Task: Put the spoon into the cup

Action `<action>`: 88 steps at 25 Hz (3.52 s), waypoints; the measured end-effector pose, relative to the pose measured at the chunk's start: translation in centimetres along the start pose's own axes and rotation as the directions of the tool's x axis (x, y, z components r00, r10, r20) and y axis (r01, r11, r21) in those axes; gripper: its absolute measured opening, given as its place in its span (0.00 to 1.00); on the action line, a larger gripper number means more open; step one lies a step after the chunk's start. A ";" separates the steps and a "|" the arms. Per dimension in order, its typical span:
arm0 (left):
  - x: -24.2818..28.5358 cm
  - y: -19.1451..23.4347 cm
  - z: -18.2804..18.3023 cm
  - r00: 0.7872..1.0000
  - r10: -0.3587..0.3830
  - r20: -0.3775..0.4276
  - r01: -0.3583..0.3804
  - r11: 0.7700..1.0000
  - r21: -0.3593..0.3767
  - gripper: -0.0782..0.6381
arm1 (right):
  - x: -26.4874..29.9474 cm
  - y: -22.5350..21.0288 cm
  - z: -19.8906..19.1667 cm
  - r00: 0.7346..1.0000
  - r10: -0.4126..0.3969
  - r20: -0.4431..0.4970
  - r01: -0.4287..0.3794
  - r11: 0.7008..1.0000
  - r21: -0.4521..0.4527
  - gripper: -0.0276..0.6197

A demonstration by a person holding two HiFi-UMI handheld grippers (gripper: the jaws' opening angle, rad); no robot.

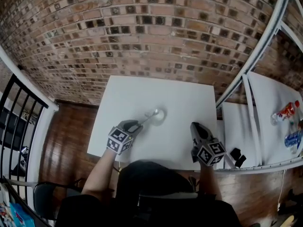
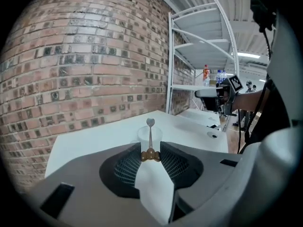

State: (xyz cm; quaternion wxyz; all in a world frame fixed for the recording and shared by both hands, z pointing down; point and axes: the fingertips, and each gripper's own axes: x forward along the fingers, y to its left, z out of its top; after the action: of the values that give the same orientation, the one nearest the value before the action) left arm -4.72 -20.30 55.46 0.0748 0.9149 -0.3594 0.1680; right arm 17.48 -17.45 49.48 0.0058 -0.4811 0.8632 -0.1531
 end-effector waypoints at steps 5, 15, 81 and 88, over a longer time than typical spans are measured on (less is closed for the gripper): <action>1.1 0.2 -0.9 0.998 0.005 -0.059 -0.006 1.000 -0.017 0.29 | -0.1 -0.6 0.0 1.000 -0.009 0.001 0.009 1.000 0.015 0.05; 2.4 1.2 1.6 1.000 0.000 -0.024 -0.001 1.000 -0.020 0.29 | -0.4 -1.3 -0.1 1.000 -0.025 -0.006 0.025 1.000 0.017 0.05; -16.3 7.8 5.6 0.781 0.472 0.409 -0.357 0.875 -0.328 0.11 | 3.4 3.5 1.0 0.998 0.045 0.053 -0.048 0.997 0.054 0.05; -16.0 7.4 5.3 0.801 0.448 0.397 -0.330 0.884 -0.331 0.11 | 3.1 3.9 0.6 0.998 0.046 0.043 -0.047 0.998 0.039 0.05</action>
State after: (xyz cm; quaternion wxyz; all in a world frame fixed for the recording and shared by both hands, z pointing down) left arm -19.39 -16.93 44.88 0.0633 0.8173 -0.5659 -0.0887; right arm 12.65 -18.28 48.25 0.0374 -0.4638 0.8706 -0.1600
